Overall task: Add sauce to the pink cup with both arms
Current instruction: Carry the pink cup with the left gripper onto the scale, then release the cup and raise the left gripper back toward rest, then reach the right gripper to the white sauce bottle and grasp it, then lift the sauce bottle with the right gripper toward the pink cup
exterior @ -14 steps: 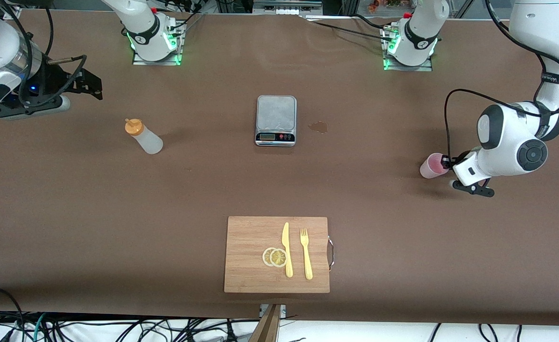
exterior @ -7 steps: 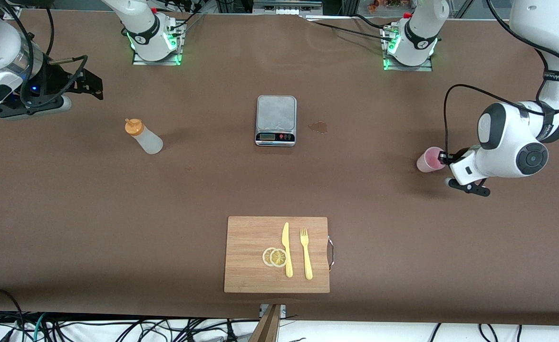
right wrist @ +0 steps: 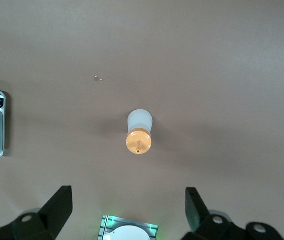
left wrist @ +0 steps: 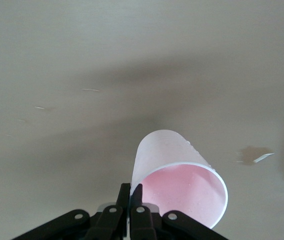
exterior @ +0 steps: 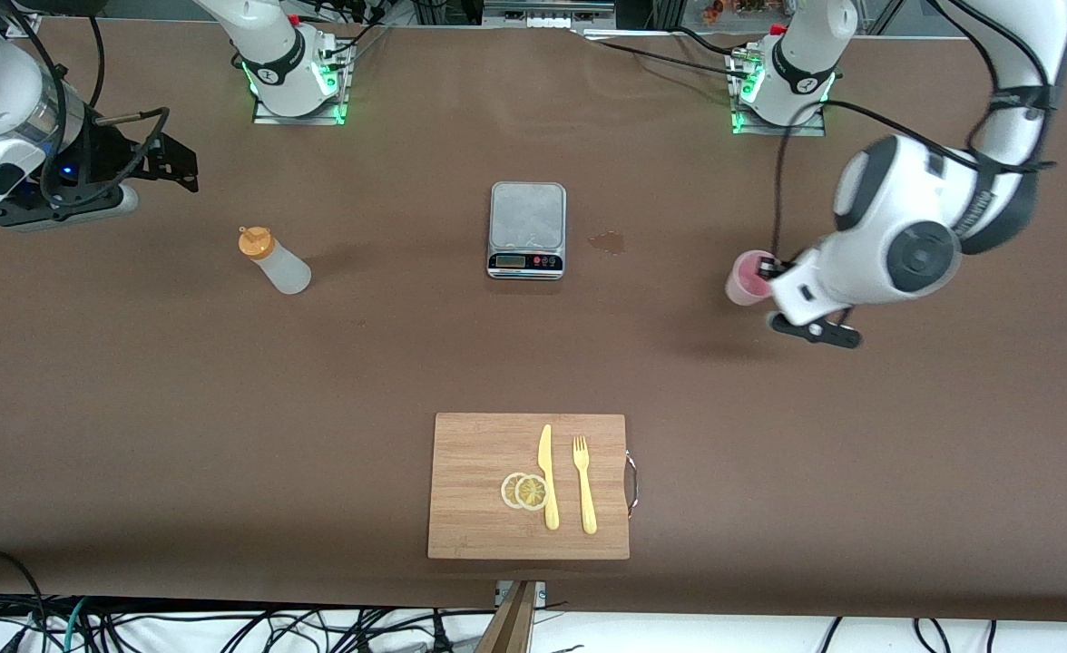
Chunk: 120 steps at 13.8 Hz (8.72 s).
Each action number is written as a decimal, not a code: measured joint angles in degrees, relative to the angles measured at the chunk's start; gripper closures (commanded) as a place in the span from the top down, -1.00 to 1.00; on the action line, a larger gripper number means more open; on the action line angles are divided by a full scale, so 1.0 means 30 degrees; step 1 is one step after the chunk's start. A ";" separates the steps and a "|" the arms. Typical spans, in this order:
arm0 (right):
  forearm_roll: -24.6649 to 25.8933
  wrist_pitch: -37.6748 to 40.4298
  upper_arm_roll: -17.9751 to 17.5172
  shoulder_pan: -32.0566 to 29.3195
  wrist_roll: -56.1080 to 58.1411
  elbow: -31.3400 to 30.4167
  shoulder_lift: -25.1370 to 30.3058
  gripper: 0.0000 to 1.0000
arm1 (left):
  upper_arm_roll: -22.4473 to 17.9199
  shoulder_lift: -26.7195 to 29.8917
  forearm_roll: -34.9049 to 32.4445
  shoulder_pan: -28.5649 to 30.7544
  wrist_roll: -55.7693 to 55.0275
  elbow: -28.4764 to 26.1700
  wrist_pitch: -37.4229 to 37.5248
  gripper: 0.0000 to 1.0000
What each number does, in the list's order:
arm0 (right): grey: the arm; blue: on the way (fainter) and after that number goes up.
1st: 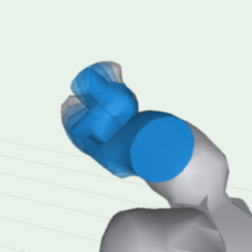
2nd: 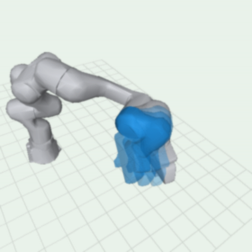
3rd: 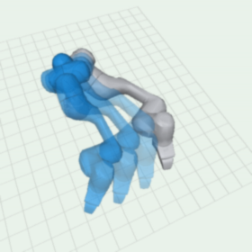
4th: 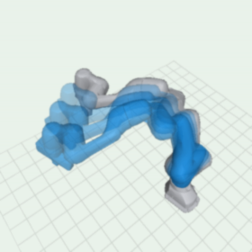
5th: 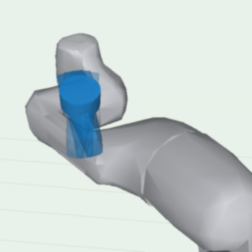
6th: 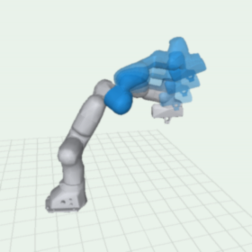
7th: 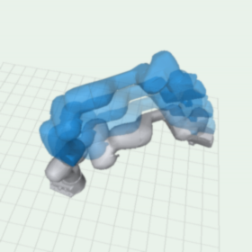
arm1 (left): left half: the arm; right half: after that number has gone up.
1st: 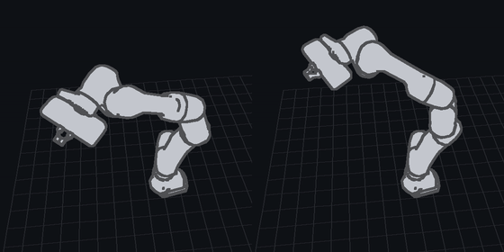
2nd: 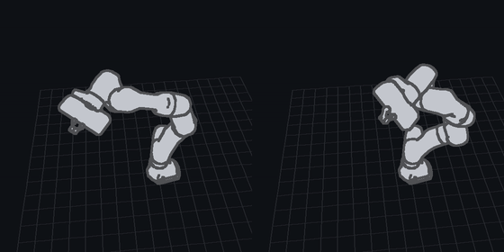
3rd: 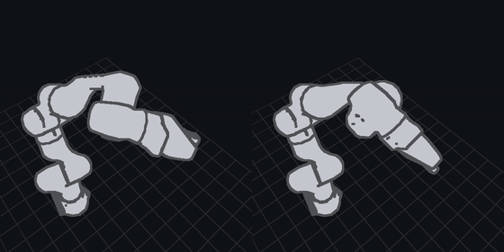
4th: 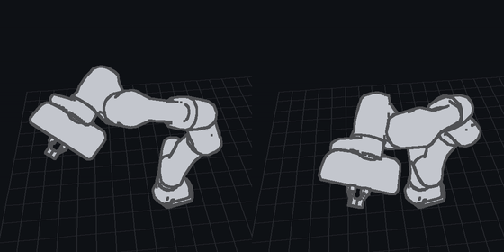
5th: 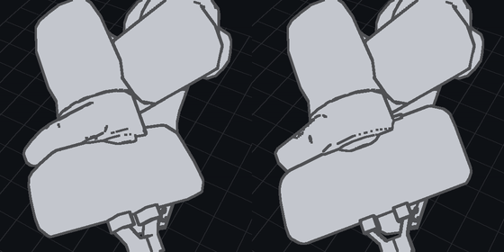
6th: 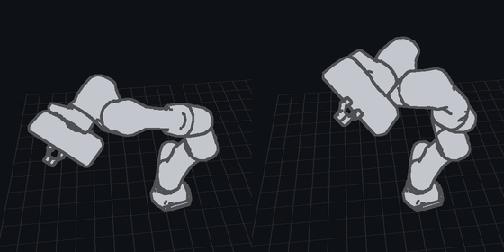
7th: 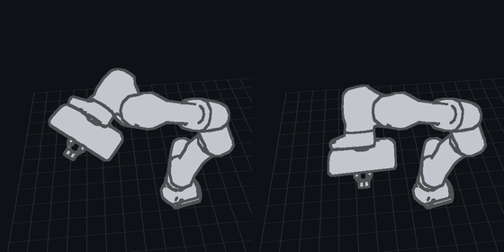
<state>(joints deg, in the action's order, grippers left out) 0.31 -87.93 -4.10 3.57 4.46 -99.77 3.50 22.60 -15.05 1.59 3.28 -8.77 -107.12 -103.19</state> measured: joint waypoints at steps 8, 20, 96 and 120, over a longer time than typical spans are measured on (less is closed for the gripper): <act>0.0000 -0.0158 -0.0001 0.0048 0.0000 -0.0027 -0.0057 1.00 | 0.4763 -0.1199 0.1532 -0.3957 -1.1735 -0.0395 -0.4166 -1.00; 0.0000 -0.0158 0.0006 0.0054 0.0001 -0.0027 -0.0057 1.00 | 0.4684 -0.3720 -0.0728 -0.6811 -1.7380 -0.1792 -0.8667 1.00; -1.8493 -0.0146 0.4571 -0.4049 4.9902 -0.4409 -1.4643 0.95 | -0.7964 0.5117 0.0075 -0.2734 0.3844 0.3366 0.4095 1.00; -1.7447 -0.1764 0.4092 -0.0545 4.1644 -0.3067 -0.9813 -1.00 | -0.7712 0.5118 0.0075 -0.2748 0.3819 0.3676 0.4772 1.00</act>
<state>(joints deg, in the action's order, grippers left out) -52.03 -93.23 8.18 1.93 129.39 -108.97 -25.94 -0.54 0.30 1.81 -4.96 2.68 -96.09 -88.87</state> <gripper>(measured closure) 0.736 0.000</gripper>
